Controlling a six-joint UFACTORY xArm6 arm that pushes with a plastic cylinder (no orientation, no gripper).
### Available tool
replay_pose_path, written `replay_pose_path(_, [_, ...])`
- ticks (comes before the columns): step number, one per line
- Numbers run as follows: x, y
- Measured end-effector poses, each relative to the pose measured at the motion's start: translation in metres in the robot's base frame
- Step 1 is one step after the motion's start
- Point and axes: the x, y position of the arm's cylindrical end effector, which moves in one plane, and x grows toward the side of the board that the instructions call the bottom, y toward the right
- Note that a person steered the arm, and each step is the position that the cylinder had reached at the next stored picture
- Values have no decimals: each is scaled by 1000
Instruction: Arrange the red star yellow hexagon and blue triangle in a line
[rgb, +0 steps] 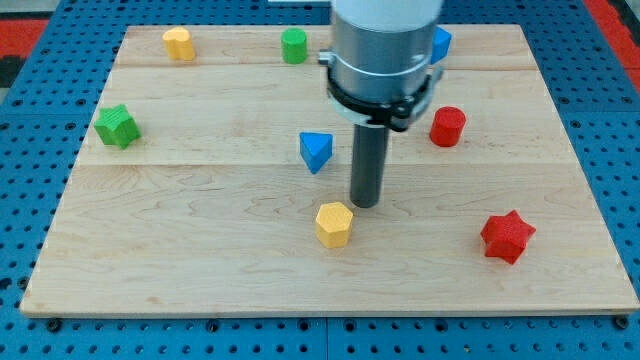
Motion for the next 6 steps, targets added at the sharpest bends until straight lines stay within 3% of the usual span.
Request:
replay_pose_path(1, [28, -58])
replay_pose_path(2, [26, -54])
replay_pose_path(3, [-25, 10])
replay_pose_path(4, [-73, -14])
replay_pose_path(5, [-66, -118])
replay_pose_path(6, [-19, -221])
